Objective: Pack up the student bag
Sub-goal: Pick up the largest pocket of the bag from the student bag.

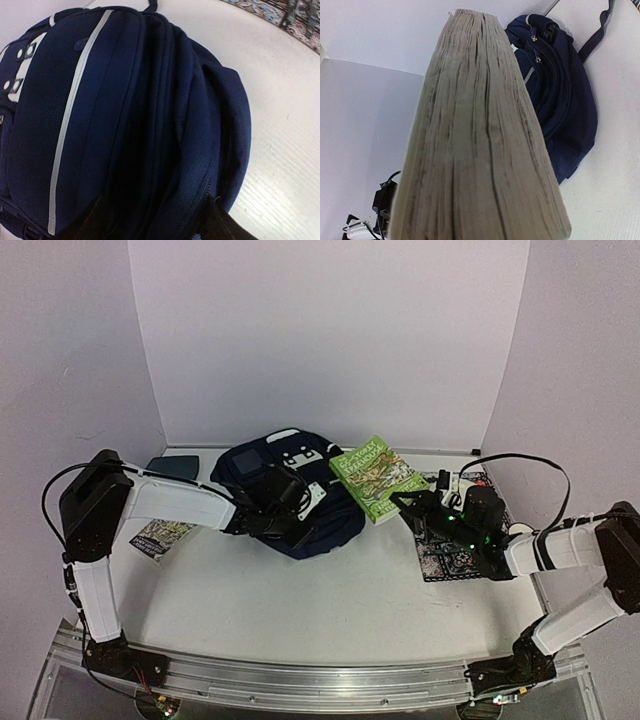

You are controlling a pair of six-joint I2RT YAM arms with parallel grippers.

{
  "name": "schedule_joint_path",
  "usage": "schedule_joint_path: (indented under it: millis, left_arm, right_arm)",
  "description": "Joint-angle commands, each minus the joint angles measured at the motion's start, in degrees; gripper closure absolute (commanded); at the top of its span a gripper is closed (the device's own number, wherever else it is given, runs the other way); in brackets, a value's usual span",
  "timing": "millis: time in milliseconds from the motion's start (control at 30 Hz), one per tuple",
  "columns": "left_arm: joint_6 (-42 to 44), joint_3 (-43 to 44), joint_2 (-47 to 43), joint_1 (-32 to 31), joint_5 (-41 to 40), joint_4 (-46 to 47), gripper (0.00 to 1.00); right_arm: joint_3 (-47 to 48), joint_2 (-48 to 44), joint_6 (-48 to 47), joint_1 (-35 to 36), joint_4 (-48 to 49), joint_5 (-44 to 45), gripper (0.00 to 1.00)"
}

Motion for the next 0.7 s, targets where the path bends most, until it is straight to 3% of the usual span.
schedule_joint_path:
  millis: [0,133,267,433,667]
  left_arm:
    - [0.92,3.92,1.05,-0.08,-5.5,-0.61,0.58]
    - [-0.01,4.54,-1.04,-0.04,-6.49,-1.08,0.81]
    - [-0.31,5.04,-4.71,-0.06,-8.21,-2.23,0.99]
    - [1.35,6.63,-8.32,-0.04,-14.34,-3.35,1.0]
    - [3.92,12.9,-8.06,-0.04,-20.7,-4.26,1.0]
  right_arm:
    - [0.71,-2.91,-1.24,-0.22,16.41,-1.18,1.0]
    - [0.64,-3.22,-1.22,-0.22,15.04,-2.05,1.0]
    - [0.16,-3.91,-1.29,-0.2,13.88,-2.41,1.0]
    - [-0.78,-6.83,-1.04,-0.15,10.66,-2.7,1.0]
    - [-1.33,-17.43,-5.06,0.51,-9.23,-2.03,1.0]
